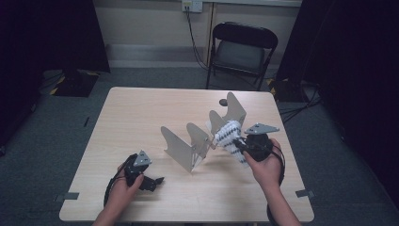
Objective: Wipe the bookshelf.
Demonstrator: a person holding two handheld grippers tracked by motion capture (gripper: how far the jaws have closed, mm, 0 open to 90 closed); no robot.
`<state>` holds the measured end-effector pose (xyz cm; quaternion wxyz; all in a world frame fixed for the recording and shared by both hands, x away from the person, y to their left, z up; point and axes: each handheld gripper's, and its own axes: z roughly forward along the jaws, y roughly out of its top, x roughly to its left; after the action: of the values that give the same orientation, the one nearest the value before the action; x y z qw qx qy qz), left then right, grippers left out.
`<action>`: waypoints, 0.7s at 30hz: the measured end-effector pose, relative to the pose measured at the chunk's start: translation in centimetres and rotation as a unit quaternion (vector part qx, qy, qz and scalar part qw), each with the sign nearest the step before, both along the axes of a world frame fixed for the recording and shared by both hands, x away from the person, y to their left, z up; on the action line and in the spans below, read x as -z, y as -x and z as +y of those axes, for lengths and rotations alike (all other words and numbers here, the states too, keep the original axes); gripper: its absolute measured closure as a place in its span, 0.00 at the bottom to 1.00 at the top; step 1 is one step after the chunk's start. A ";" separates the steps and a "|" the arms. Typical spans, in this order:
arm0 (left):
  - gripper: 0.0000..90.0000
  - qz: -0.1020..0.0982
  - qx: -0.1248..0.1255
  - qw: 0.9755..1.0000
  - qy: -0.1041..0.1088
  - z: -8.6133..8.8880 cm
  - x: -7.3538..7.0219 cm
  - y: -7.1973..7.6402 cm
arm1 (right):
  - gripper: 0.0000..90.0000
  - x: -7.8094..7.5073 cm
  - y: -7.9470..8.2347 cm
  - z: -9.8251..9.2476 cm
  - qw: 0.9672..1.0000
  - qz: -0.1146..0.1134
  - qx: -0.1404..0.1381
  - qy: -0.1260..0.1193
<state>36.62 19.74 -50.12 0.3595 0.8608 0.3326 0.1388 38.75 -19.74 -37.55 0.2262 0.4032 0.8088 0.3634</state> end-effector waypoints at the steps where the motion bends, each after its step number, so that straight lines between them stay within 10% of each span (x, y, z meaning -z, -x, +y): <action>1: 0.00 0.000 0.000 1.000 0.000 0.0 0.0 0.0 | 0.87 0.3 -0.1 0.3 1.000 0.000 0.000 0.002; 21: 0.00 0.000 -0.003 1.000 0.004 -0.1 0.0 0.0 | 0.87 7.3 -1.3 2.0 0.997 0.070 -0.004 0.028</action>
<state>36.57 19.67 -50.16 0.3628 0.8584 0.3352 0.1387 40.05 -17.75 -44.82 0.1788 0.4178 0.8340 0.3130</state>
